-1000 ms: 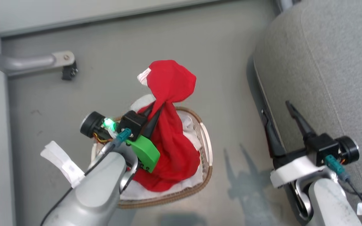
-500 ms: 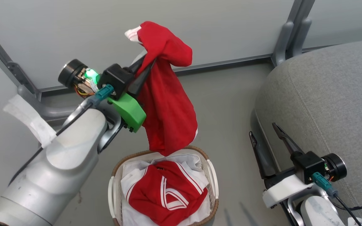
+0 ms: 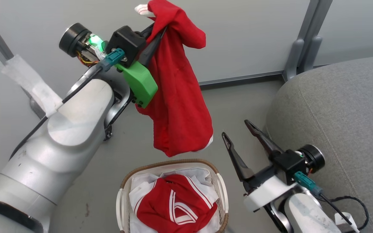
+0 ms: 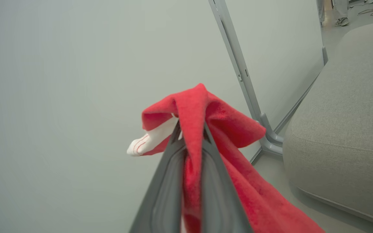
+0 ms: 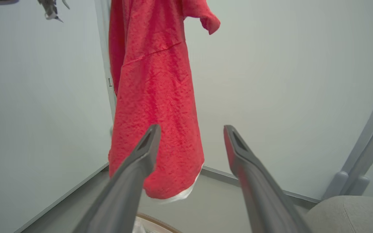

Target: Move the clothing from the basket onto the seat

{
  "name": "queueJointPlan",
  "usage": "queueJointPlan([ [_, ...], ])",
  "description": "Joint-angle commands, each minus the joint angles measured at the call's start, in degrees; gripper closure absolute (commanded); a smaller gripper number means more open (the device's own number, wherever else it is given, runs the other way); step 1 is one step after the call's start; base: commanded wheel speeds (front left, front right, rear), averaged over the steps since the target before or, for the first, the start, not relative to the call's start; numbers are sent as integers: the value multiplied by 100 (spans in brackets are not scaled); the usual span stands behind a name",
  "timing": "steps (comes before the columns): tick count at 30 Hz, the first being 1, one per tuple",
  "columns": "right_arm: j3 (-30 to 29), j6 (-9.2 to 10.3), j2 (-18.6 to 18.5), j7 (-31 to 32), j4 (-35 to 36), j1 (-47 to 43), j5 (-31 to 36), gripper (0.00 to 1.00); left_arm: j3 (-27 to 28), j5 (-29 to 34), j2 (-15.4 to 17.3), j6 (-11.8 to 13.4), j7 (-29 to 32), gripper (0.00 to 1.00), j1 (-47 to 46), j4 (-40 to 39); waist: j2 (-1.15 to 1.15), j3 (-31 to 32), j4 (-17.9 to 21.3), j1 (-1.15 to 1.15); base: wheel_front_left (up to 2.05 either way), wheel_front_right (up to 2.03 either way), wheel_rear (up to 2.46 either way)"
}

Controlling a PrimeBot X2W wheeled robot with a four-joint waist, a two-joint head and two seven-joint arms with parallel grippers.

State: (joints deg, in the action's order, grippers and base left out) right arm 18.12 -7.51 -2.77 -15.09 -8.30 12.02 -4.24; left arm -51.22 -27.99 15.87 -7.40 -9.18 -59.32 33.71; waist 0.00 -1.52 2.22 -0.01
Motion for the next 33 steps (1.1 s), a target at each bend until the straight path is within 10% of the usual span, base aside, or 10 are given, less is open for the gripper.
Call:
queueJointPlan([
  [1,155,4,-21,-12,-32,181,-66,0,-27,-5,-60,-15,33,100,-140,44,0,11,-34,1,0,0,0],
  [15,951,4,-23,-12,-845,1381,-290,0,-218,-39,-861,85,141,100,-564,419,0,118,-365,1,0,0,0],
  [33,2,4,-20,-11,-1748,1868,357,0,-408,-422,-1233,197,365,100,-319,43,0,217,-731,1,0,0,0],
])
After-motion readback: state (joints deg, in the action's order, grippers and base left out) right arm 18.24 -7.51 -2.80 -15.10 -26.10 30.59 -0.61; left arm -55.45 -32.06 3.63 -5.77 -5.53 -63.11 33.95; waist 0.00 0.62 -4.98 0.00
